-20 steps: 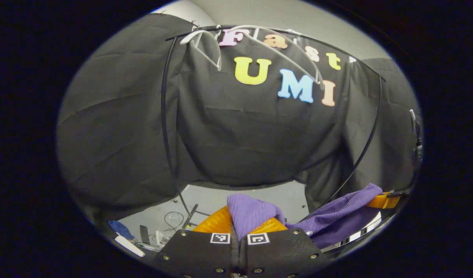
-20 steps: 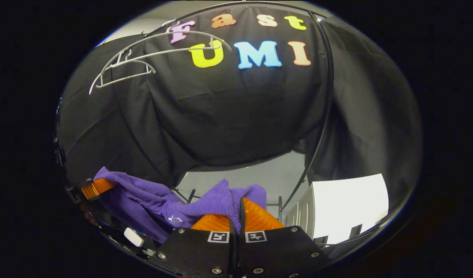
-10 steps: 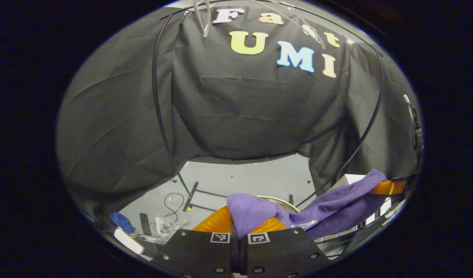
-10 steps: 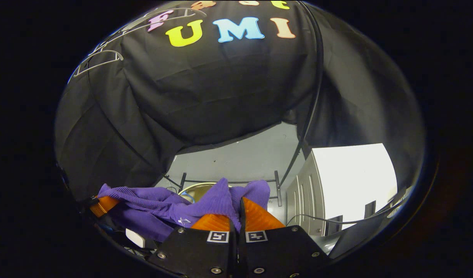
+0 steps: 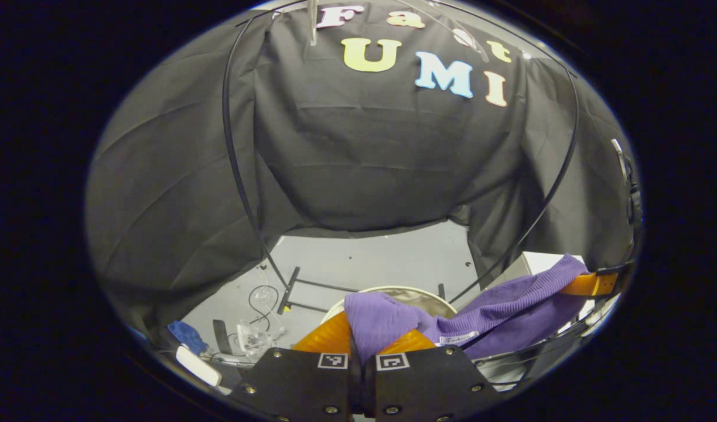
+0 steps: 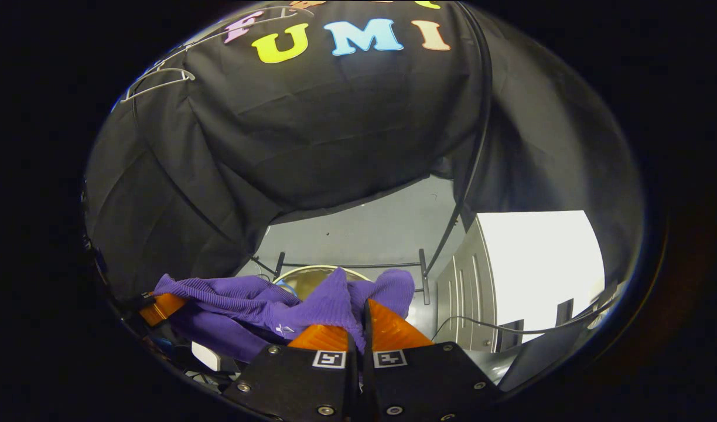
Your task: Grasp the clothes on the hanger with both hands and then place them into the laundry hamper below.
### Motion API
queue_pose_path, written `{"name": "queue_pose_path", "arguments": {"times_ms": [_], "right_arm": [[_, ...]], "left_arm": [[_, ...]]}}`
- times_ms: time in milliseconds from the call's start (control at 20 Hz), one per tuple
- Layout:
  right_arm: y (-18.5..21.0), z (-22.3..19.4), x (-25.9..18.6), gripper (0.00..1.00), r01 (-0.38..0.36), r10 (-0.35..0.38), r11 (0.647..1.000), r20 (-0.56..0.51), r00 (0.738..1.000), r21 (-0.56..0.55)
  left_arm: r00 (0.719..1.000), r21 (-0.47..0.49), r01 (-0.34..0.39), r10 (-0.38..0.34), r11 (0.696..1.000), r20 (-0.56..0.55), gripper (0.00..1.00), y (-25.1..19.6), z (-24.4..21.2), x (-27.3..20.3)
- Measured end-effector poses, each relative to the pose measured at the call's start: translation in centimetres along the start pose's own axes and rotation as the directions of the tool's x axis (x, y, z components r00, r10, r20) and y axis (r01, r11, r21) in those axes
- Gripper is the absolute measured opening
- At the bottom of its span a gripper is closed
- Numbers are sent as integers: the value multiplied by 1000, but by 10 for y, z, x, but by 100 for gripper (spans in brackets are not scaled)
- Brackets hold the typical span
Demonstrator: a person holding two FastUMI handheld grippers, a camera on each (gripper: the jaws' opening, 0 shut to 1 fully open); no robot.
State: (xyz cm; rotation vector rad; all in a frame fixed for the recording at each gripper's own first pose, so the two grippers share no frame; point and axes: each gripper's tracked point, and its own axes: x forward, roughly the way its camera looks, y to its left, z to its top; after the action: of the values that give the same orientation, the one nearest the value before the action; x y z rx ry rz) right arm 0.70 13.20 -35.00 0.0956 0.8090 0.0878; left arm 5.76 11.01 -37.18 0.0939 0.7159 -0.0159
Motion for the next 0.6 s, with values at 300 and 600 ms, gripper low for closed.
{"name": "queue_pose_path", "arguments": {"times_ms": [300, 600], "right_arm": [[7, -8, 4, 5, 0, -1, 1000, -43, 999, -22], [13, -20, 6, 10, -5, -2, 998, -114, 993, -56]], "left_arm": [[1000, -17, -16, 16, 1000, -14, 2, 10, -8, 7], [997, -38, -35, 32, 999, -74, 8, 22, -21, 15]]}}
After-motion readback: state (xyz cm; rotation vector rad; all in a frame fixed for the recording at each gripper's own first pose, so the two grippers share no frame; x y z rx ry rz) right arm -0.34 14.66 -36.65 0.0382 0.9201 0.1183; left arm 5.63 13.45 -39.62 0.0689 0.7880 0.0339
